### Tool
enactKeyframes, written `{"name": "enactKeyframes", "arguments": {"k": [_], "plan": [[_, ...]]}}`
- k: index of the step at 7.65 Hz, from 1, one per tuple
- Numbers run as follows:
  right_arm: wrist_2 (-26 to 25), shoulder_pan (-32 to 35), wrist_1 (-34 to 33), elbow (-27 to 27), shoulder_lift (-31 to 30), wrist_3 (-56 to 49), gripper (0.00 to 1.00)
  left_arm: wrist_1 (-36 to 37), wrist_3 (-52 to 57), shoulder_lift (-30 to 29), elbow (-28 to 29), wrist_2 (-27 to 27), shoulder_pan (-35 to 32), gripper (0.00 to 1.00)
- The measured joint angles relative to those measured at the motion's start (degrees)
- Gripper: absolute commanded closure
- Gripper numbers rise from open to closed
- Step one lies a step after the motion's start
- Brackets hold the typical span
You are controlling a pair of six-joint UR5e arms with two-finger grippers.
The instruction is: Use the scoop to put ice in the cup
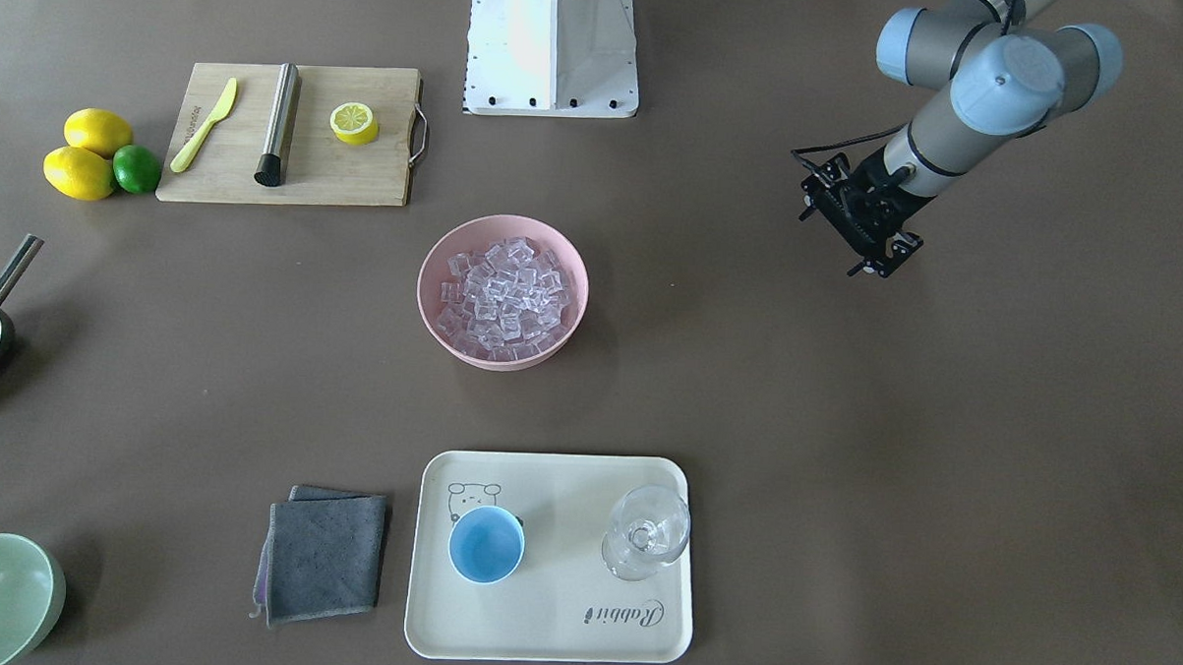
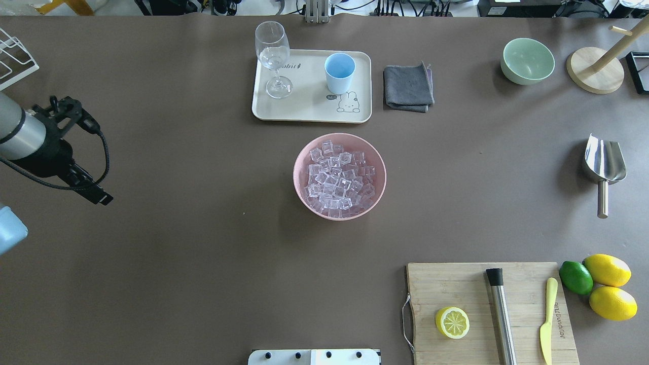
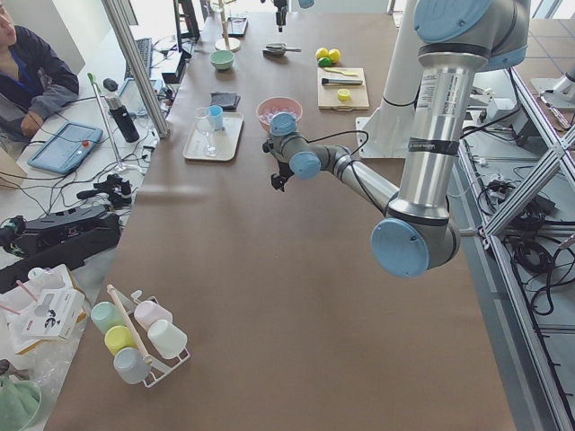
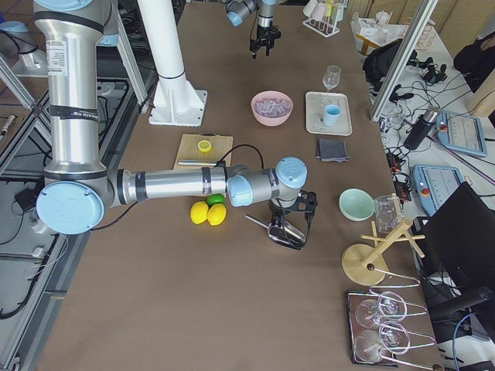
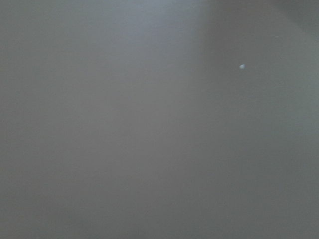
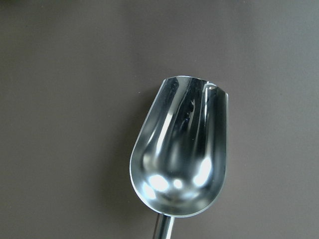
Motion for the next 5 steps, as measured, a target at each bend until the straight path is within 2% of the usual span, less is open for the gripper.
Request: {"name": "enactKeyframes", "arguments": {"k": [2, 5], "plan": [[-0.1, -3.7, 1.8, -1.3, -0.1, 11.7, 0.0, -5.8, 0.2, -3.6, 2.2, 4.6, 6.3, 0.02], [-0.2, -6.7, 2.1, -5.6, 0.2, 14.8, 0.0, -19.8, 0.2, -8.3, 9.4, 5.6, 9.4, 0.02]]}}
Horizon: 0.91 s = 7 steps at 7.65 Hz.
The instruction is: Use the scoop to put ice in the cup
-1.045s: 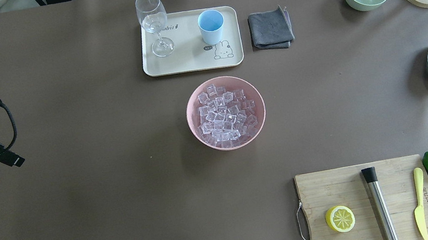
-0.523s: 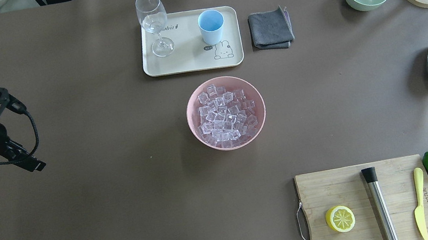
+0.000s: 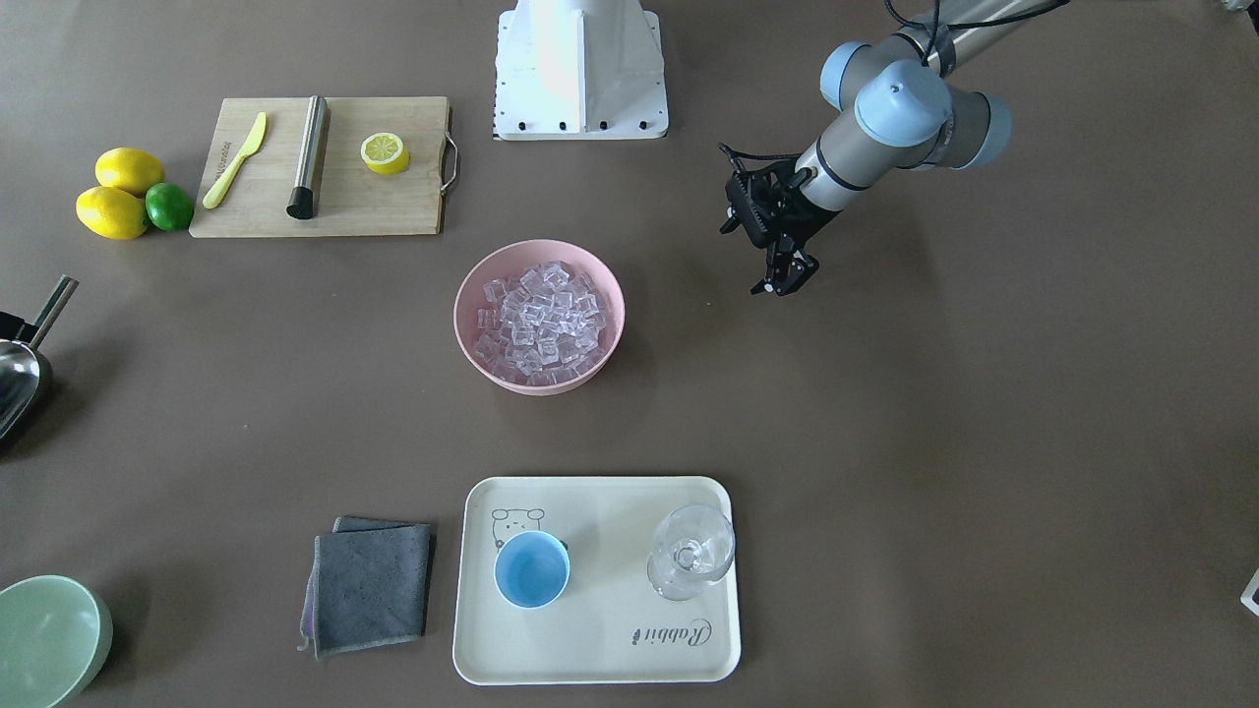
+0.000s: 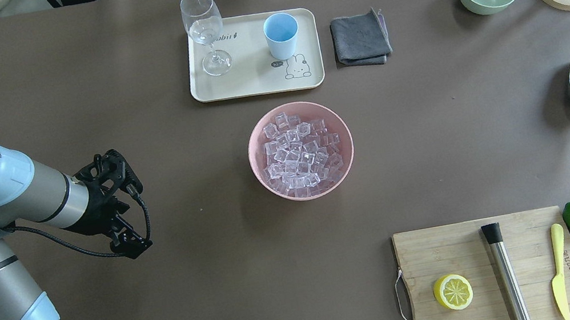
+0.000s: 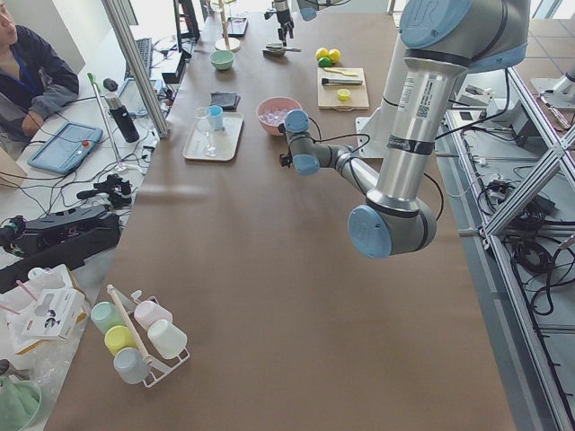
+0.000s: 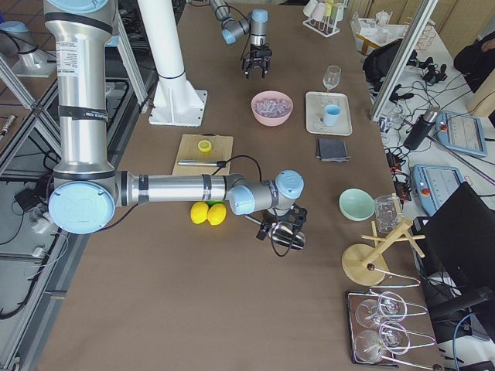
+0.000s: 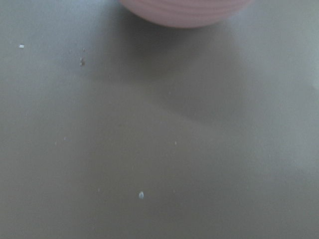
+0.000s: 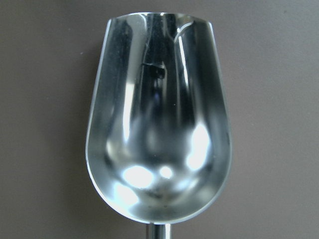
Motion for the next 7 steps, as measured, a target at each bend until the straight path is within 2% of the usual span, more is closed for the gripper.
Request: {"name": "enactKeyframes", "arguments": {"k": [3, 5, 7], "plan": [[0.3, -2.7, -0.5, 0.2, 2.5, 2.9, 0.0, -13.8, -0.3, -6.6, 9.6, 0.2, -0.1, 0.02], [0.0, -4.3, -0.6, 0.1, 2.3, 3.7, 0.02, -24.4, -0.4, -9.0, 14.2, 2.4, -0.1, 0.02], [-0.1, -5.1, -0.7, -0.3, 1.5, 3.8, 0.65, -35.9, -0.8, -11.4, 20.5, 4.7, -0.1, 0.02]]}}
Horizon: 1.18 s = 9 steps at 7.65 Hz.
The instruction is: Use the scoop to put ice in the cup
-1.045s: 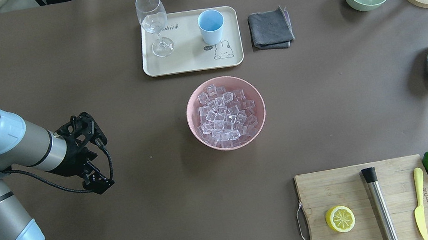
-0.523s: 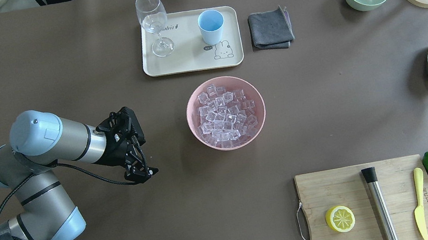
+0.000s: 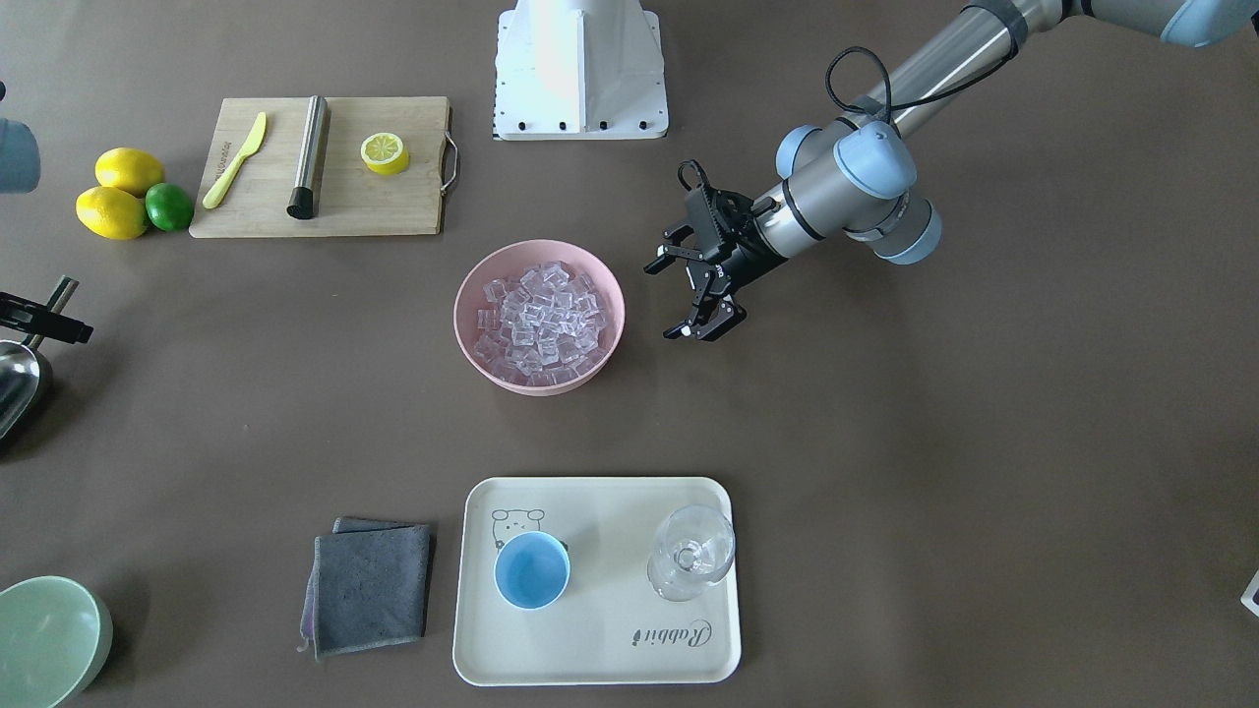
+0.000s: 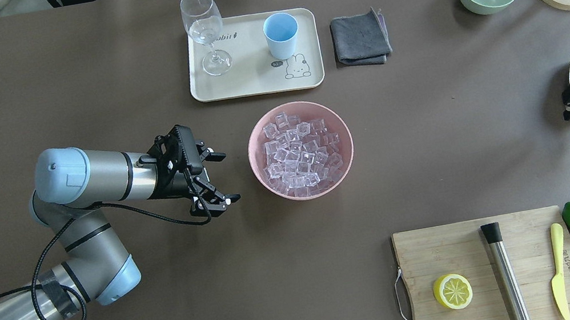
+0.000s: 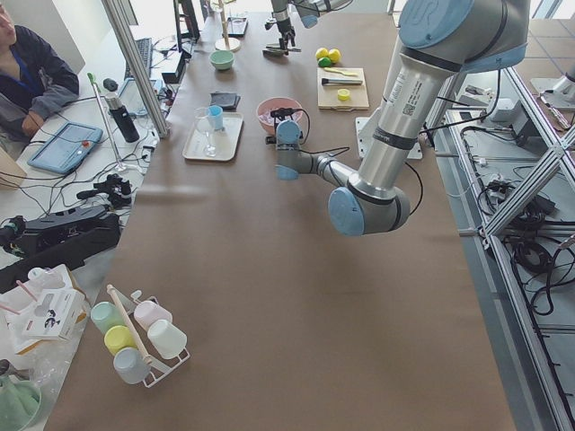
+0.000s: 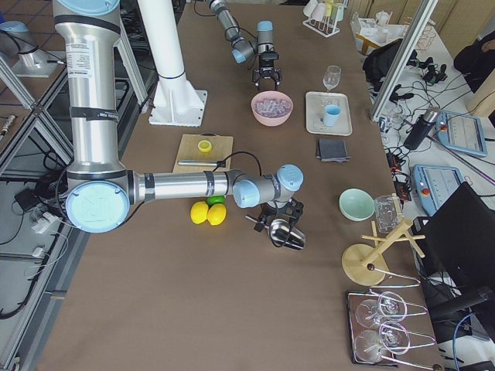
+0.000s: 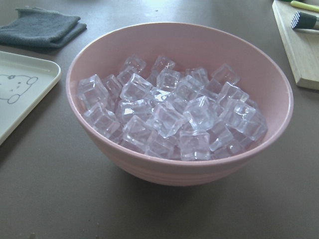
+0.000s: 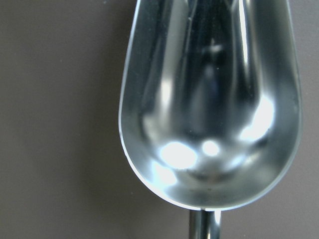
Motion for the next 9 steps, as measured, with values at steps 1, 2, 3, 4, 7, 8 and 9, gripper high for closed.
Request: {"name": "enactKeyframes", "arguments": {"k": [1, 2, 3, 4, 7, 8, 9], "plan": [[-0.1, -0.1, 0.0, 0.0, -0.1, 0.0, 0.82, -4.7, -1.7, -0.7, 2.7, 0.6, 0.0, 0.02], [-0.2, -0.1, 0.0, -0.1, -0.2, 0.0, 0.96, -8.2, -3.5, -1.4, 5.0, 1.3, 0.0, 0.02], [-0.7, -0.2, 0.0, -0.1, -0.2, -0.1, 1.0, -10.2, -4.5, -2.5, 7.3, 1.9, 0.0, 0.02], [-1.3, -0.2, -0.1, -0.1, -0.4, -0.1, 1.0, -11.7, -4.9, -3.3, 9.3, 2.7, 0.2, 0.02], [-2.9, 0.2, -6.7, 5.2, -0.4, -1.7, 1.0, -13.3, -5.1, -6.2, 13.5, 3.9, 0.9, 0.02], [-4.1, 0.3, -12.2, 9.3, 0.4, -3.5, 1.0, -13.4, -5.0, -6.7, 14.0, 4.1, 1.6, 0.02], [-4.8, 0.4, -16.8, 13.3, 1.5, -5.2, 1.0, -13.5, -4.8, -6.8, 14.2, 4.1, 2.4, 0.02]]}}
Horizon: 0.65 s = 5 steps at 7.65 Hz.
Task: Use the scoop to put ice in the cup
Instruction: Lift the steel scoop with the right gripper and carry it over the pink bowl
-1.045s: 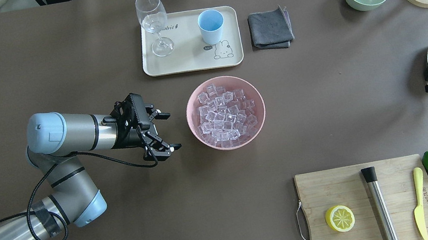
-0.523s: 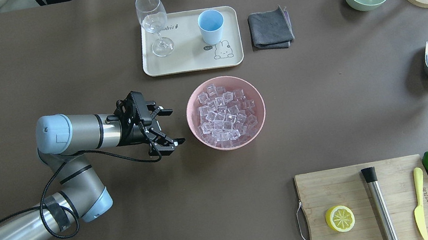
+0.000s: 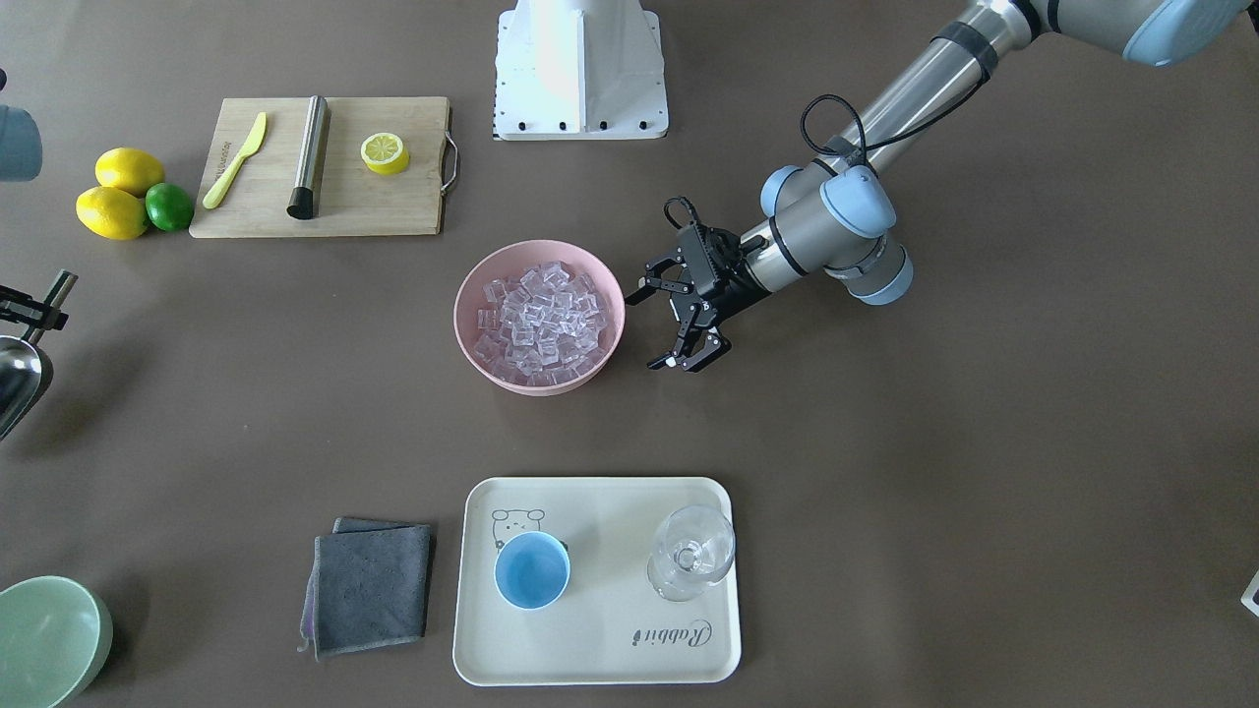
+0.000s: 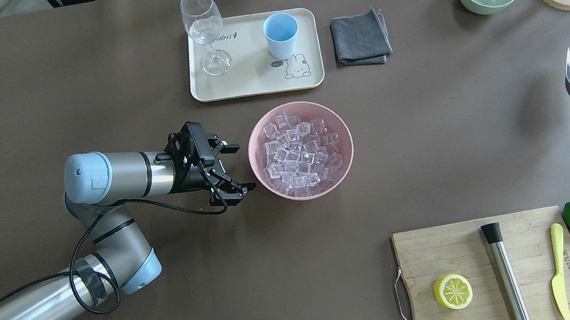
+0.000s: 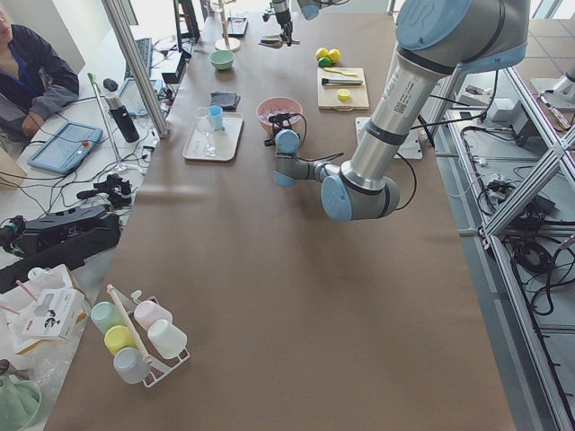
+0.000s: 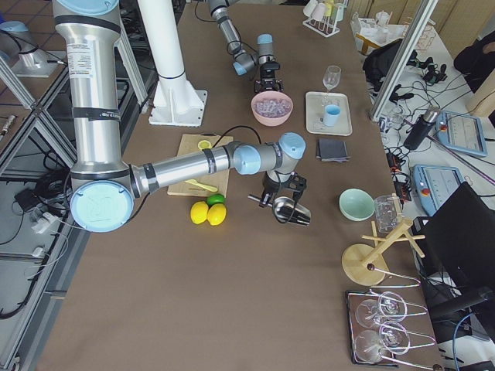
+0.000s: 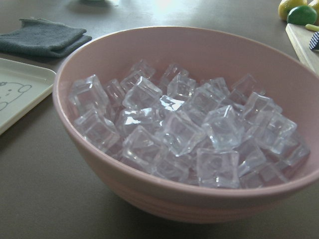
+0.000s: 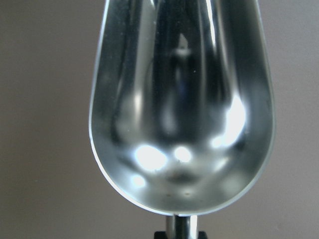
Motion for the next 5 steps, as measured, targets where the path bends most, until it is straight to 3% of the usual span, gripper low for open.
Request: {"name": "enactKeyframes", "arguments": {"k": [2, 5], "plan": [[-0.3, 0.9, -1.5, 6.7, 1.5, -4.7, 1.0, -0.1, 0.3, -0.3, 0.1, 0.0, 0.8, 0.02], [-0.8, 2.0, 9.5, 8.1, 2.3, -27.6, 1.0, 0.0, 0.4, -1.0, 0.1, 0.5, 1.2, 0.02]]}}
